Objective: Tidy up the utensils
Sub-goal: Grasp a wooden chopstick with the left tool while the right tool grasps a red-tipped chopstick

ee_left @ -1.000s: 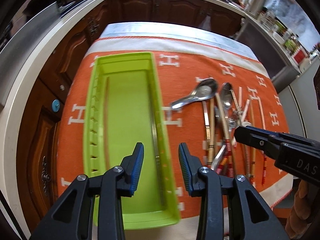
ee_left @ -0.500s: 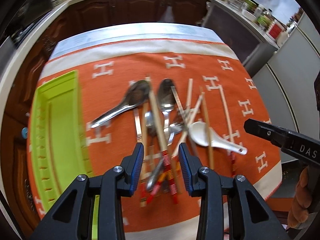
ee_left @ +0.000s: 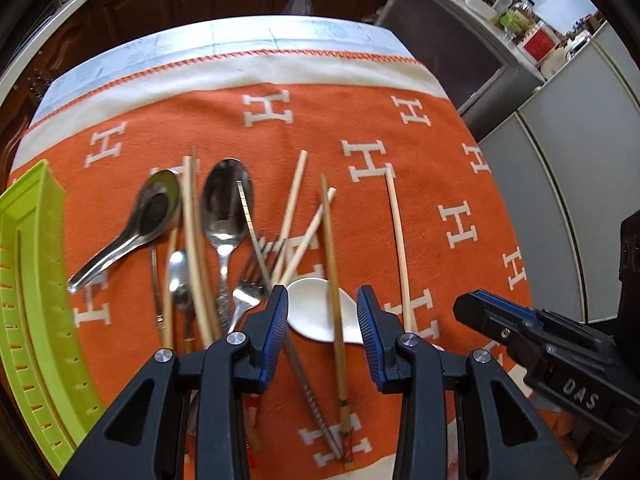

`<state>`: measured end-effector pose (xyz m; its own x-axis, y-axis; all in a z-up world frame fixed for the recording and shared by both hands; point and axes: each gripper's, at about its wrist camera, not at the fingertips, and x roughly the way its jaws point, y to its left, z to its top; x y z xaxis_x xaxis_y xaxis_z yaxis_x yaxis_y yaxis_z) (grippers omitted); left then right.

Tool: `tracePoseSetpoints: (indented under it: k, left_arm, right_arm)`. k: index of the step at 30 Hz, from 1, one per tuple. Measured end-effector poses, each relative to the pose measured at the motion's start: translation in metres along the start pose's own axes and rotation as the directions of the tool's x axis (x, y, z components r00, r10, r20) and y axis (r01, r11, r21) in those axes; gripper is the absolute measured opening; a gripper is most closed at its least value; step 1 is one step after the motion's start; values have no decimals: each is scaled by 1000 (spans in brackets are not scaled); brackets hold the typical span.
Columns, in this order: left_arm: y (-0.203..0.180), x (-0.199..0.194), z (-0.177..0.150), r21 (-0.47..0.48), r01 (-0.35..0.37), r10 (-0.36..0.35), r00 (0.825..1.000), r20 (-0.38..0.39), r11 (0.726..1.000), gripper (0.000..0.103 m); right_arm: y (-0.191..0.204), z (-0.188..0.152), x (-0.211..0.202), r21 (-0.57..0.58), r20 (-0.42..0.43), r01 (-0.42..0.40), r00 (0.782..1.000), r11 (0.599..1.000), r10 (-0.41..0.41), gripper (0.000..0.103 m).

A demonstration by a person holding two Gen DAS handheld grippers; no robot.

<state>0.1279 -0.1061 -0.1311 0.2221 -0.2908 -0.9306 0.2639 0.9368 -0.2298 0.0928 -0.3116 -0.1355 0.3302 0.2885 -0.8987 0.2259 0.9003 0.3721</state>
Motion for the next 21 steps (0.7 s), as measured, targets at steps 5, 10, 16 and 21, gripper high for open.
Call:
tracePoseSetpoints:
  k: [5,10,16,21]
  left_arm:
    - [-9,21,2,11,-23,24,999,-40,1000,24]
    - [-14,32,-2,28,-51,53,997,-63,998,22]
    - [-16,43,-2,28,-59,61,995,-84,998,22]
    - [-23,50,-1,46,-66,70,995,-77,997,10]
  right_arm:
    - [-9,4,10,27,-13,-23,1000,999,24,22]
    - [-13,9,17,28,-21,-31,999,999,32,22]
    - [-20,13,28,40,-35,-33,999,999,35,22]
    - [-16,15,41,24,-50,-25,998,999,26,22]
